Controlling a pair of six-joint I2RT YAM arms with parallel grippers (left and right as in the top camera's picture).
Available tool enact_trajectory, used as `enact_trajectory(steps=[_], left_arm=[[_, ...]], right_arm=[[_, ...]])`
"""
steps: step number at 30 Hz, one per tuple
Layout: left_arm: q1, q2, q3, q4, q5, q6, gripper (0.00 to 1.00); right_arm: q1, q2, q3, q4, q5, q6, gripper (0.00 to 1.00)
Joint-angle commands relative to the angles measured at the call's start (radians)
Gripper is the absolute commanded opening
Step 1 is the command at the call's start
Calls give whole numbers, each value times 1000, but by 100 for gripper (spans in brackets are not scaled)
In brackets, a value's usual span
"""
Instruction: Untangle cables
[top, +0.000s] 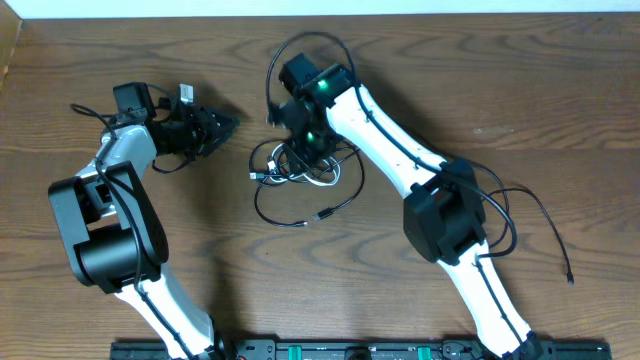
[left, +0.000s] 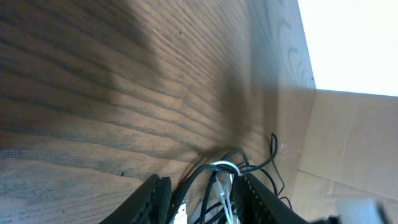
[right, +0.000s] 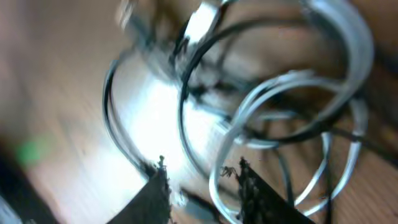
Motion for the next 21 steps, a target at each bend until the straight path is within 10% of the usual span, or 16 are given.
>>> enact_trajectory(steps=[1,21], left_arm=[[-2,0,-4,-1,-6,2,39],[-2,0,-4,-1,-6,2,40]], right_arm=[[43,0,5,-57,-5,-410,36],[145,31,-87,250,307,-547,48]])
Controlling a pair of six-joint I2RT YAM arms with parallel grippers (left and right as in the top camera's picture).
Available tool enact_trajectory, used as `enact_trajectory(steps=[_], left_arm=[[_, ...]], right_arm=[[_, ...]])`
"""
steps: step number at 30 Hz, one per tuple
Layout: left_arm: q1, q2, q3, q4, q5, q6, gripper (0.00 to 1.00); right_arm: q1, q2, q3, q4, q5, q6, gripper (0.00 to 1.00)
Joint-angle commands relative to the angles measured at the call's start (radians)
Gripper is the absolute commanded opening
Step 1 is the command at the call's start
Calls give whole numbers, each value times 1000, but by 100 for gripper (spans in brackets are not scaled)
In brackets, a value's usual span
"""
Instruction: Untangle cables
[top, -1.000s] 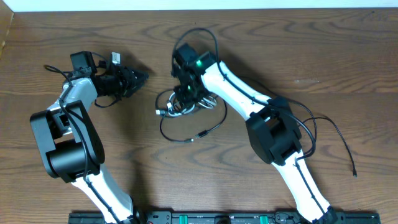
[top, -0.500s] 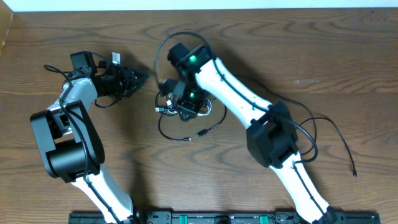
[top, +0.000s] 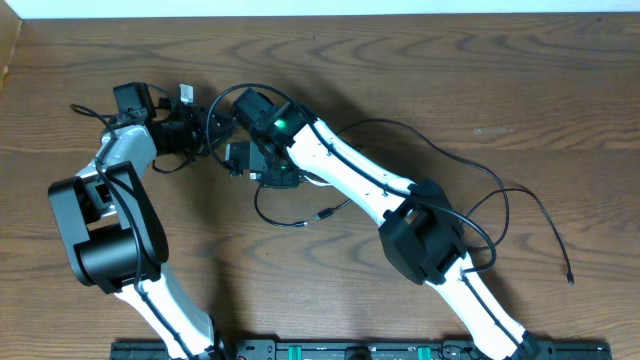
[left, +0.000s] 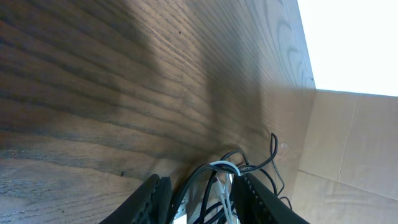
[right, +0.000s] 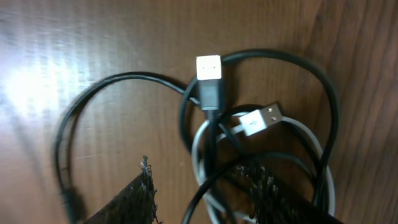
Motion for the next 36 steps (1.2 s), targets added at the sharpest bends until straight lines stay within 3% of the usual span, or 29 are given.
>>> enact_trajectory(steps=[1,5,7,8,9,10,13,18,23,27,30,34,36], left_arm=[[-2,0,-4,-2,-6,2,39],[-2,0,-4,-2,-7,2,39],[-2,0,-4,-2,-7,2,39],[-2,0,-4,-2,-7,2,40],[-2,0,-4,-2,-7,2,39],[-2,0,-4,-2,-7,2,40],[-2,0,-4,-2,-7,2,39],[-2,0,-4,-2,-7,2,39],[-2,0,-4,-6,-6,2,39],[-2,0,-4,-6,18,2,42],[-1,0,-4,16,144,34,46],[-2,0,-4,48,332,117,46],[-2,0,-4,51,354,135,45]], right_arm=[[-22,29,-61,43,14,-26,48],[-33,29,-140,131,-33,-25,50],[-37,29,-179,192,-26,-22,46],[-39,29,-193,215,-18,-22,38],[-44,29,-204,235,-17,-21,3],[-50,29,-206,241,-21,-6,1],[-68,23,-190,237,-74,86,1],[-101,-18,-154,200,-338,133,1],[-156,-39,-118,208,-492,332,1],[-220,-39,-109,276,-635,566,1],[-293,-39,-109,392,-702,872,1],[-328,-39,-109,489,-705,1056,1],[-336,-39,-109,538,-705,1136,1]])
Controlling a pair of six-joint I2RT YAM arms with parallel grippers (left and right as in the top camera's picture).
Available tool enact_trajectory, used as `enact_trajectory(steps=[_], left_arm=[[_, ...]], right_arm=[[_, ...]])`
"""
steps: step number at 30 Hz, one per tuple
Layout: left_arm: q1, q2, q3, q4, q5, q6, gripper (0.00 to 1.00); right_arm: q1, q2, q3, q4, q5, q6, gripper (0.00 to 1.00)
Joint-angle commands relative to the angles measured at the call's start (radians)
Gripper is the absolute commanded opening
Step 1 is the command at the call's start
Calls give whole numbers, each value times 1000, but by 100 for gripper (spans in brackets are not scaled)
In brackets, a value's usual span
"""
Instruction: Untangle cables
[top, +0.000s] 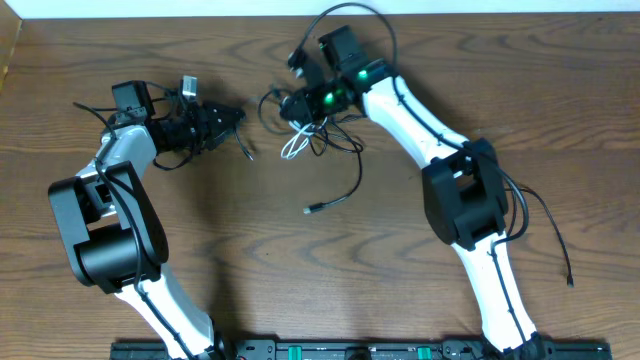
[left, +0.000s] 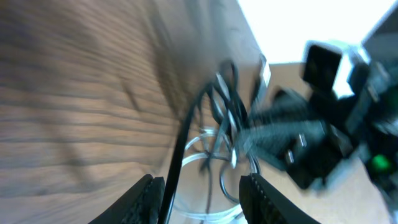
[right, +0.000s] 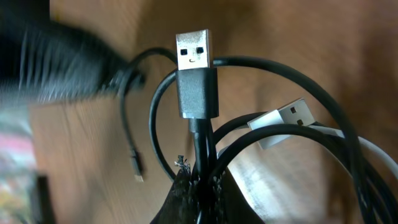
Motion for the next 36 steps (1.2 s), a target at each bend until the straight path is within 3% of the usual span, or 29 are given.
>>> enact_trajectory(steps=[1,11,15,19,21,24,25,27,32,36], left_arm=[[-3,0,-3,5,151,77,44],[-83,0,-3,55,205,76,41],[-124,0,-3,58,63,-2,40],[-132,0,-3,63,57,-5,40],[-132,0,-3,62,57,-5,36],[-132,0,-3,63,57,-4,19],[-132,0,-3,62,57,-4,9],[-132,0,-3,62,57,-4,8],[-131,0,-3,61,48,-3,7],[-126,0,-3,57,12,-3,7]], right_arm=[[-15,-40,19,92,-58,323,1],[21,-40,19,235,-21,480,1],[46,-40,19,244,-37,483,1],[61,-40,19,264,-80,484,1],[65,-40,19,274,-110,492,1],[66,-40,19,276,-115,509,1],[66,-40,19,275,-114,508,1],[61,-40,19,275,-110,494,1],[31,-40,19,271,-111,486,24],[10,-40,19,265,-178,479,29]])
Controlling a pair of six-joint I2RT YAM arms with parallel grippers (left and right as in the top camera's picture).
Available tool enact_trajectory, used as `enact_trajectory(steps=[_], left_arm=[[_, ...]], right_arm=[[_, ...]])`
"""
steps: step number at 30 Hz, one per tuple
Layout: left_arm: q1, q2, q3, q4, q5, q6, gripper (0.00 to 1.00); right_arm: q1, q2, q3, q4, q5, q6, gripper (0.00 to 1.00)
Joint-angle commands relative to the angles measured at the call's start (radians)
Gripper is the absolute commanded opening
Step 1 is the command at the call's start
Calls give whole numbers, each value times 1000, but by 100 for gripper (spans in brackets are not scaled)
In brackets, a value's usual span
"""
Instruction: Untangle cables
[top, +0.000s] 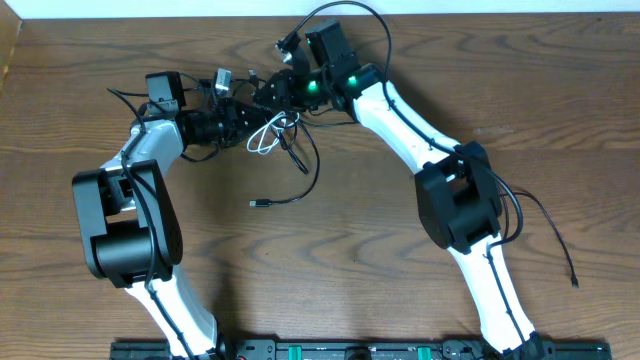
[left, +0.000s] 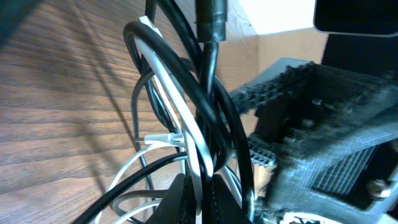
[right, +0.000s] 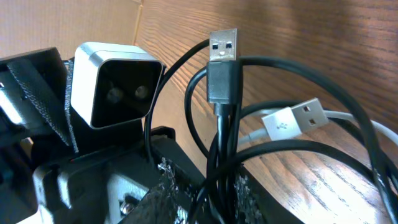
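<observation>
A tangle of black and white cables (top: 268, 135) hangs between my two grippers near the table's far edge. My left gripper (top: 240, 112) is shut on a white cable (left: 171, 93) and black strands beside it (left: 198, 186). Right against it, my right gripper (top: 268, 98) is shut on black cables (right: 202, 186). A black USB plug (right: 222, 56) and a white USB plug (right: 292, 121) stick up past the right fingers. One black cable trails down to a small connector (top: 258, 204) lying on the table.
The wooden table (top: 420, 260) ends at a white edge at the back. A thin black cable (top: 558, 240) runs along the right arm's base to the table's right side. The left wrist's camera housing (right: 115, 84) is close in front of the right gripper.
My right gripper has moved left with the bundle, up against the left gripper. The left gripper was open and apart from the cables; it is now shut on them.
The tangle lay mid-table under my open right gripper, with the left gripper open at the far left. Then the right gripper stood open over the bundle nearer the left one. Then it was shut on the cables, near the far edge. Now both grippers hold the bundle.
</observation>
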Motion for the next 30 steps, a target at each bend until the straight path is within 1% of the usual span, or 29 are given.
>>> enact_trajectory(steps=[1,4,5,8,9,10,12,15,18,19,20,25,27,30], left_arm=[[5,0,-3,-2,-38,2,7],[6,0,-3,-2,-38,2,7],[6,0,-3,-2,-37,2,7],[6,0,-3,-5,-34,11,7],[6,0,-3,-5,-32,18,7],[6,0,-3,-6,-7,47,7],[6,0,-3,-10,16,68,7],[6,0,-3,-10,25,74,7],[6,0,-3,-10,123,131,7],[6,0,-3,-9,152,146,7],[6,0,-3,-9,168,153,7],[4,0,-3,-10,168,154,7],[0,0,-3,-13,161,158,7],[-10,0,-3,-21,142,161,7]], right_arm=[[-22,-40,19,-10,-103,-15,29],[-24,-40,19,-62,-102,-42,30],[-24,-40,19,-84,-99,-62,33],[-19,-39,19,-131,-76,-105,36],[-17,-39,19,-132,-71,-107,40],[-14,-39,18,-127,-60,-105,45],[-13,-39,18,-109,-47,-105,48],[-13,-39,18,-102,-19,-94,48],[-8,-39,18,-103,0,-94,48],[-7,-39,18,-103,2,-94,48],[-5,-39,18,-103,3,-94,44],[-5,-39,18,-102,27,-93,44],[-7,-39,18,-89,37,-67,47],[-7,-39,18,-68,37,-41,45]])
